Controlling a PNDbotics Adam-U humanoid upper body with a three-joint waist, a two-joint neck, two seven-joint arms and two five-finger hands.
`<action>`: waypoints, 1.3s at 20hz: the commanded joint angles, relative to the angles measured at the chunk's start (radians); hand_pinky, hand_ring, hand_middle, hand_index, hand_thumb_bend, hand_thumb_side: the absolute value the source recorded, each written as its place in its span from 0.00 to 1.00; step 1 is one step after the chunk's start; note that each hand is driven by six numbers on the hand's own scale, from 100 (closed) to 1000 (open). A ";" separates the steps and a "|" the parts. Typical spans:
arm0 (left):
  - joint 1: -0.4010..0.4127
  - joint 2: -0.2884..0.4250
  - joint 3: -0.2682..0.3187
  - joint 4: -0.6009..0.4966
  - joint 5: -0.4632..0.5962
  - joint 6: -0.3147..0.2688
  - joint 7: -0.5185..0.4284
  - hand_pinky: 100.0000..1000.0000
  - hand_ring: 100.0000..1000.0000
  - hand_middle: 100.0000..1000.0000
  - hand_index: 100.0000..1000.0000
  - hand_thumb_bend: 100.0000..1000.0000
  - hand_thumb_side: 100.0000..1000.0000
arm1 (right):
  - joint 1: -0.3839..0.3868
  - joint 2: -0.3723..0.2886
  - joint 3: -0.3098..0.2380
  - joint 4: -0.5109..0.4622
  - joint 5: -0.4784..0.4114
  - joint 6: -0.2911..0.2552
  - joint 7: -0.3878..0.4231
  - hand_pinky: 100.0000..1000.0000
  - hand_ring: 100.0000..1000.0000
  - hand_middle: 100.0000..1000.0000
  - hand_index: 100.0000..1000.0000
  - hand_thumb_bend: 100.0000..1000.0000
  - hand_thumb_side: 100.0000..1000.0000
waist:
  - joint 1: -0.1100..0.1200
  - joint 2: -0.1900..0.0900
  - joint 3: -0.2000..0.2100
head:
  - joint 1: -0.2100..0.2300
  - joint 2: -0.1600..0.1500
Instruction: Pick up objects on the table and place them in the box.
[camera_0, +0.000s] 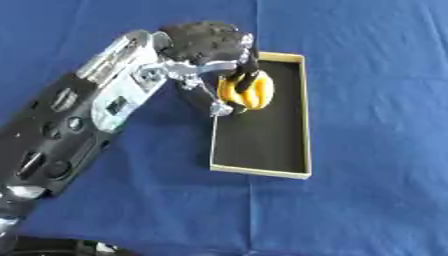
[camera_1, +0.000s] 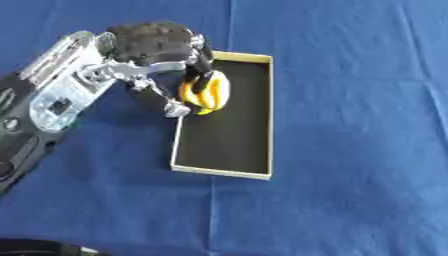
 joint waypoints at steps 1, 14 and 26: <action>-0.003 -0.007 0.008 0.014 -0.021 0.001 0.017 0.62 0.40 0.29 0.43 0.03 0.00 | 0.003 -0.006 -0.002 -0.010 0.006 -0.027 -0.028 0.75 0.90 0.77 0.89 0.00 0.63 | -0.001 -0.017 -0.002 | -0.003 -0.009; 0.018 0.056 0.015 -0.144 -0.143 -0.007 0.057 0.82 0.87 0.79 0.93 0.27 0.07 | 0.010 0.021 0.027 -0.010 0.018 0.000 -0.011 0.75 0.90 0.77 0.89 0.00 0.67 | -0.003 -0.019 0.013 | -0.016 -0.005; 0.033 0.114 0.102 -0.380 0.010 0.086 0.029 0.80 0.83 0.74 0.89 0.00 0.00 | 0.022 0.026 0.019 -0.010 0.018 -0.014 -0.021 0.75 0.90 0.77 0.89 0.00 0.66 | -0.013 -0.032 0.023 | -0.030 -0.008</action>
